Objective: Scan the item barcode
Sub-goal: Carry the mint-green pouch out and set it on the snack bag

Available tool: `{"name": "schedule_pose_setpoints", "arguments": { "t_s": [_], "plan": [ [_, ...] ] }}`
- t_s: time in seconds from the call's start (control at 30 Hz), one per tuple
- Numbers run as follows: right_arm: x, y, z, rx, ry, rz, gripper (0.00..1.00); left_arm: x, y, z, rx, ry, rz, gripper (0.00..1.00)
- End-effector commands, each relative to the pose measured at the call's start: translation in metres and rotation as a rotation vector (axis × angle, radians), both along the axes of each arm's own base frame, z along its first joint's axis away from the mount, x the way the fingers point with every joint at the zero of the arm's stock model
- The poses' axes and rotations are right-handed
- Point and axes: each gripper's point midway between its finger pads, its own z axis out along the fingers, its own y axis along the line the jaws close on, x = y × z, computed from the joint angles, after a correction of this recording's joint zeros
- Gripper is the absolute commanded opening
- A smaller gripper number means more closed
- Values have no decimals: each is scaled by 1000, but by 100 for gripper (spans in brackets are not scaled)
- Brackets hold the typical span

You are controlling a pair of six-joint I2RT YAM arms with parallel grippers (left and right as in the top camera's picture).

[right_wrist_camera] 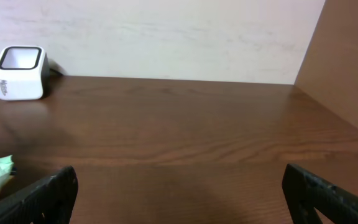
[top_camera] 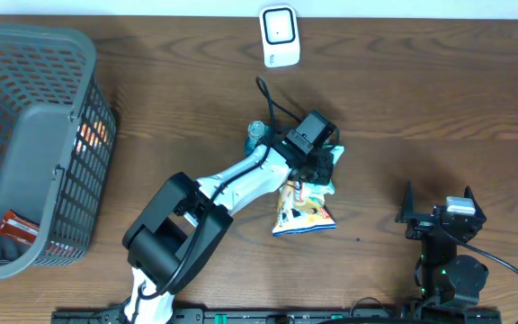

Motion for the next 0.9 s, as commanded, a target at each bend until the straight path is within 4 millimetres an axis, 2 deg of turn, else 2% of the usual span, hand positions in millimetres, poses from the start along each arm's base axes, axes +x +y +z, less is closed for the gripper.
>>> {"name": "schedule_pose_setpoints", "arguments": {
  "t_s": [0.0,0.17,0.4,0.57,0.63,0.77,0.87],
  "plan": [
    [0,0,0,12,-3,0,99,18,31,-11,145,-67,74,39],
    [0,0,0,12,-3,0,99,18,32,-11,154,-63,69,38],
    [0,0,0,12,-3,0,99,17,14,-2,103,-82,41,39],
    [0,0,0,12,-3,0,99,13,-4,4,69,-115,11,45],
    [0,0,0,12,-3,0,99,11,-10,6,57,-127,0,52],
    [0,0,0,12,-3,0,99,9,-15,7,49,-134,-8,77],
    [0,0,0,12,-3,0,99,9,-15,9,49,-134,-8,83]
  ]
}}
